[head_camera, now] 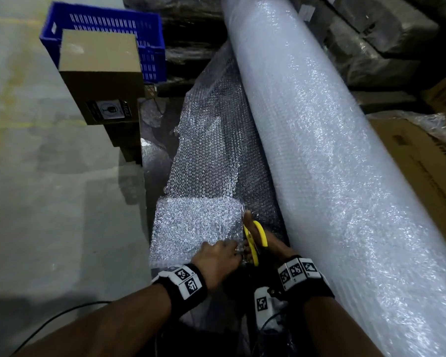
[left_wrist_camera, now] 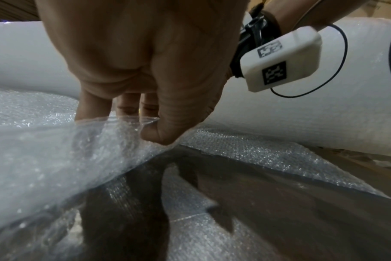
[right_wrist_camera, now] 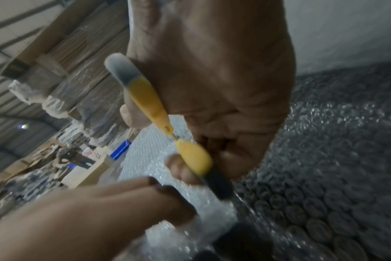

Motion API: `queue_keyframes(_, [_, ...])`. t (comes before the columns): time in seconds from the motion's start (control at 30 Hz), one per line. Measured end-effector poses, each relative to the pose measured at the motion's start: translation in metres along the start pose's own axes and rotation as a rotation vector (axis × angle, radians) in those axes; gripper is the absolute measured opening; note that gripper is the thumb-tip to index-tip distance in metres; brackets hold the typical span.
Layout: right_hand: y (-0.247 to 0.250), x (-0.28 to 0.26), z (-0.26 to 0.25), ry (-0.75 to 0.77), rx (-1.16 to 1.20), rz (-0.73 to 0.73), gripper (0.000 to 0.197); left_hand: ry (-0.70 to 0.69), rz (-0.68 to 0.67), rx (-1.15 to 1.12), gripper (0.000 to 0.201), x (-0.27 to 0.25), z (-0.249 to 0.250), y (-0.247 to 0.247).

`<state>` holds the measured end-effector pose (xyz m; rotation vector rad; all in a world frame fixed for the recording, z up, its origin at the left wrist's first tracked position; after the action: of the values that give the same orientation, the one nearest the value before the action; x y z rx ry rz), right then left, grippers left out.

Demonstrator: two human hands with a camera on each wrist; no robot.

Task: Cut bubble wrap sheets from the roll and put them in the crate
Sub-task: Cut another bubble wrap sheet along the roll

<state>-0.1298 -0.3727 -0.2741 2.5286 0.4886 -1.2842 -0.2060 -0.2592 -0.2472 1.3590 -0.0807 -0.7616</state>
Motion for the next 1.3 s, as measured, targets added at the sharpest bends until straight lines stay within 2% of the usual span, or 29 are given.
queue_keyframes(0.1, [-0.004, -0.01, -0.001, 0.011, 0.031, -0.1, 0.074, 0.002, -0.027, -0.005, 0.035, 0.001, 0.001, 0.003])
queue_keyframes(0.2, [-0.005, -0.018, 0.001, -0.103, 0.098, -0.217, 0.075, -0.009, -0.02, 0.007, 0.036, 0.003, 0.001, 0.001])
queue_keyframes(0.3, [-0.001, -0.03, 0.002, -0.173, 0.153, -0.223, 0.074, -0.015, -0.01, 0.016, 0.034, 0.002, 0.0, -0.003])
queue_keyframes(0.43, [0.0, -0.056, 0.007, -0.196, 0.167, -0.356, 0.073, -0.044, 0.041, -0.011, 0.033, 0.002, -0.003, -0.005])
queue_keyframes(0.47, [0.001, -0.059, 0.011, -0.196, 0.16, -0.341, 0.072, -0.058, 0.053, -0.009, 0.033, 0.001, -0.004, -0.005])
queue_keyframes(0.57, [-0.003, -0.075, 0.012, -0.135, 0.22, -0.219, 0.053, -0.101, 0.045, 0.027, 0.034, -0.004, -0.004, -0.001])
queue_keyframes(0.67, [-0.009, -0.089, 0.014, 0.018, 0.299, 0.033, 0.031, -0.187, 0.046, 0.117, 0.033, -0.012, -0.005, 0.002])
queue_keyframes(0.73, [-0.007, -0.097, 0.02, 0.095, 0.1, 0.246, 0.028, -0.275, 0.075, 0.169, 0.033, -0.018, -0.009, 0.001])
queue_keyframes(0.8, [-0.005, -0.096, 0.038, 0.098, -0.106, 0.369, 0.019, -0.382, 0.109, 0.204, 0.031, -0.024, -0.017, 0.002])
queue_keyframes(0.83, [-0.006, -0.097, 0.049, 0.094, -0.169, 0.398, 0.02, -0.416, 0.118, 0.228, 0.031, -0.027, -0.023, 0.002])
queue_keyframes(0.93, [-0.03, -0.107, 0.07, 0.096, -0.143, 0.398, 0.065, -0.496, 0.182, 0.257, 0.031, -0.034, -0.043, 0.0])
queue_keyframes(1.0, [-0.052, -0.117, 0.075, 0.115, 0.014, 0.341, 0.056, -0.562, 0.261, 0.315, 0.022, -0.037, -0.057, 0.006])
queue_keyframes(1.03, [-0.061, -0.12, 0.078, 0.12, 0.056, 0.314, 0.054, -0.598, 0.284, 0.329, 0.028, -0.037, -0.065, 0.009])
queue_keyframes(1.1, [-0.075, -0.128, 0.084, 0.105, 0.06, 0.342, 0.068, -0.625, 0.301, 0.296, 0.034, -0.039, -0.079, 0.015])
queue_keyframes(1.13, [-0.085, -0.137, 0.081, 0.11, 0.073, 0.387, 0.071, -0.631, 0.316, 0.28, 0.031, -0.041, -0.087, 0.02])
queue_keyframes(1.2, [-0.101, -0.149, 0.082, 0.082, 0.068, 0.459, 0.057, -0.617, 0.362, 0.219, 0.019, -0.043, -0.104, 0.025])
queue_keyframes(1.3, [-0.127, -0.164, 0.087, 0.045, -0.026, 0.715, 0.047, -0.624, 0.358, 0.126, 0.016, -0.05, -0.135, 0.024])
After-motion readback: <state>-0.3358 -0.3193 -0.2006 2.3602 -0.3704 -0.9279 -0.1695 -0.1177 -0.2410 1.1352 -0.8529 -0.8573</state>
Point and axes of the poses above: each hand's wrist, its own x-axis towards the middle knuckle, its own y-axis out of the back of the hand, z = x × y, the point moved 4 cm from there along x, towards the middle knuckle, and after that the axes turned 6 degrees about -y, right-handed, at the moved point
